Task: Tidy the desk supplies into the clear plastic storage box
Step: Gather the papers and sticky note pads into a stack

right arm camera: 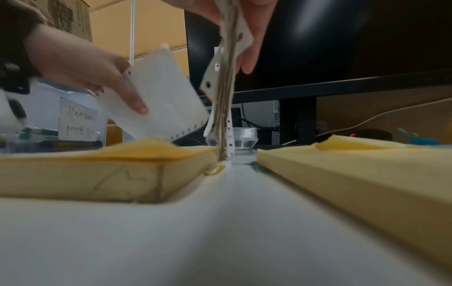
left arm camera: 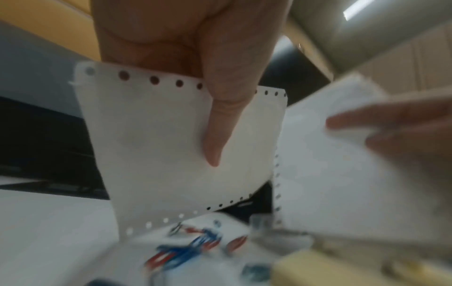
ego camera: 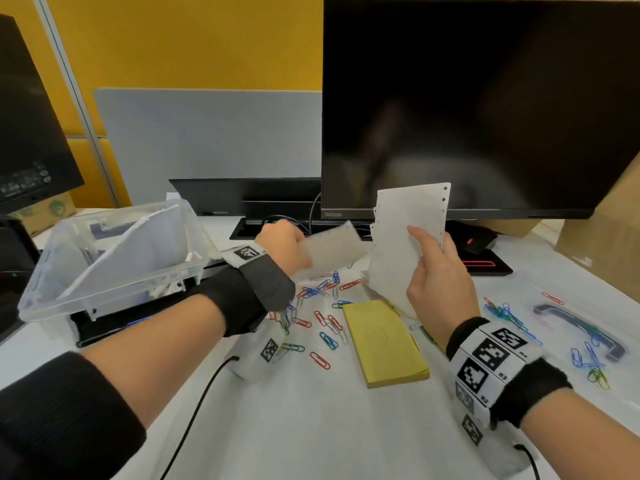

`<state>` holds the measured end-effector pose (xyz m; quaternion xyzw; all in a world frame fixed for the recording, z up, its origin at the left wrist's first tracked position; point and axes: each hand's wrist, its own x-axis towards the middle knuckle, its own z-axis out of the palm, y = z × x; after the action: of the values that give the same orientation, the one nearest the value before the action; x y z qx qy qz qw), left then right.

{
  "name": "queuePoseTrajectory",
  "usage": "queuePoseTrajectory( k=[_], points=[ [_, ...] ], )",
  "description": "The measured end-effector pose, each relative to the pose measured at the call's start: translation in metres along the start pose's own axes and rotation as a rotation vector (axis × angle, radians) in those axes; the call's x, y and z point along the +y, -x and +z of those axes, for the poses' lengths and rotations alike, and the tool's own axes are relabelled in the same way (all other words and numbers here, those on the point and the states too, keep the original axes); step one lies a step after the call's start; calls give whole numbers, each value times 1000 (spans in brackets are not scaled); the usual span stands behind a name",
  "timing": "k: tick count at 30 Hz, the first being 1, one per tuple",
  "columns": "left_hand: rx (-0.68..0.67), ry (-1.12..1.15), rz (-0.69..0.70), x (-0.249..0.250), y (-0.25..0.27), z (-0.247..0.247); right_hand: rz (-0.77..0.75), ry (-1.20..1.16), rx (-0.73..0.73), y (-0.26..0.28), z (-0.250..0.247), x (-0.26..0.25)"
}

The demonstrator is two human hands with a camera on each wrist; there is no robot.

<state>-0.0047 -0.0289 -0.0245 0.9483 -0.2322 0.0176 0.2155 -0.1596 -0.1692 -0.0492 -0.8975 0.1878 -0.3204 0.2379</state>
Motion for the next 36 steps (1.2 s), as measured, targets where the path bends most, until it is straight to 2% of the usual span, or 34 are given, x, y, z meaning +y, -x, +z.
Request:
queuePoseTrajectory(
  k=[3, 6, 8, 10, 16, 19, 21, 23, 27, 32, 36],
  points=[
    [96, 443, 73, 8, 15, -21, -26, -79, 12, 1, 1, 0],
    [-29, 994, 109, 12, 31, -35, -73, -162, 21, 2, 1, 0],
    [-131, 1132, 115, 7, 37, -30, -90, -217, -12, 5, -1, -3],
    [-208, 1147, 105, 2, 43, -16, -114, -270, -31, 9, -2, -8],
    [-273, 1263, -2, -5, 54, 13, -242, -479, -1, 21, -3, -18],
    [-137, 1356, -84, -1, 57, 8, -263, -576, 59, 22, -4, -31],
    [-32, 1378, -81, -1, 56, 1, -221, -635, 96, 18, -1, -35],
    [6, 1347, -15, -3, 57, -6, -154, -663, 90, 15, 2, -39],
    [7, 1205, 101, -10, 64, -13, -33, -640, -32, 12, 10, -41],
    [-48, 1185, 111, -23, 68, -6, 51, -650, -245, 15, 25, -46],
    [-39, 1303, 82, -20, 70, -8, 56, -706, -232, 16, 27, -49]
  ],
)
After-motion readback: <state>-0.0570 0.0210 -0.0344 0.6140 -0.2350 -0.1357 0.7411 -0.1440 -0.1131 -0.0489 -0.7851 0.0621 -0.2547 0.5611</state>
